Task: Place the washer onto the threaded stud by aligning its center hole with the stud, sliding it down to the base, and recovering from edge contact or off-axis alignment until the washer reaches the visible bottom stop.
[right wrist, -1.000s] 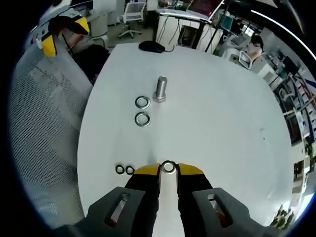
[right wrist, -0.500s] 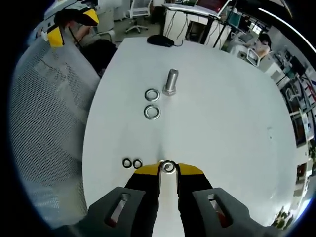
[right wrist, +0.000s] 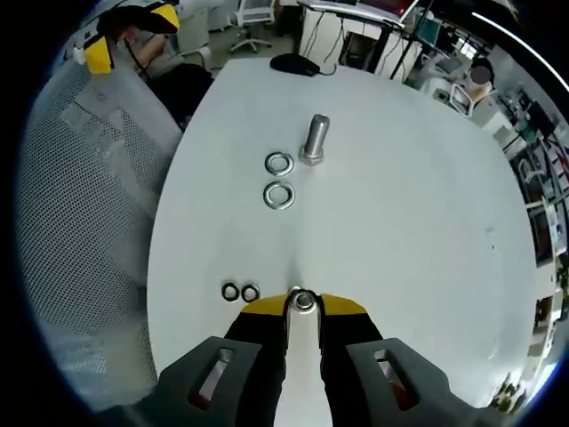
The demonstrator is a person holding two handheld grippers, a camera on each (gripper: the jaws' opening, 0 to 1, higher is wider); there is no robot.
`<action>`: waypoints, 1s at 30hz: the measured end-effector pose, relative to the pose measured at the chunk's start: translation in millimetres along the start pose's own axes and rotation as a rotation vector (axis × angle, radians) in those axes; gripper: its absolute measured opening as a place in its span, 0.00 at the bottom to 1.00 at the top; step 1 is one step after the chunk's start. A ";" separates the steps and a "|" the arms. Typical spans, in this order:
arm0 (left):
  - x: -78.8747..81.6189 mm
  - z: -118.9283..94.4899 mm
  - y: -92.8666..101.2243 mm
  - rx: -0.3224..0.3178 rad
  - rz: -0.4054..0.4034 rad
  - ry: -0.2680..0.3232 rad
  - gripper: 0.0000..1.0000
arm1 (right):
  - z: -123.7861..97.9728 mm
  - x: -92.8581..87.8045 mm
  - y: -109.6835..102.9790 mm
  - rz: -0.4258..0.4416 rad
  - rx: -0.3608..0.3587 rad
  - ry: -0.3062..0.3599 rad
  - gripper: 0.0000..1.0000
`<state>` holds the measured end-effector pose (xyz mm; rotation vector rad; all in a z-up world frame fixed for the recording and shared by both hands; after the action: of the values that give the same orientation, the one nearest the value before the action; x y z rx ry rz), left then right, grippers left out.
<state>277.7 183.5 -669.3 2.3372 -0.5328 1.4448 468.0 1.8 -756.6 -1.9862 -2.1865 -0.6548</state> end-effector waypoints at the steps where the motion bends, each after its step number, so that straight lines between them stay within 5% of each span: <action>1: 0.0 0.0 0.0 0.000 0.000 0.000 0.33 | 0.4 -0.3 -0.3 0.000 0.001 -0.002 0.14; 30: 0.1 0.0 -0.5 0.006 0.005 -0.001 0.33 | 0.7 0.4 0.1 0.015 -0.003 -0.001 0.14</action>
<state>278.0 184.0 -669.2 2.3424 -0.5361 1.4499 468.2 2.4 -757.0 -2.0028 -2.1697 -0.6556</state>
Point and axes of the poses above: the point that each gripper's makers call its tool centre point, and the gripper's own axes: z roughly forward along the fingers, y roughly to its right, x roughly out of its top, the point moved 7 cm from there along -z, roughly backward along the fingers, and after that the axes turned 6 degrees about -x, right-handed, at the moved point
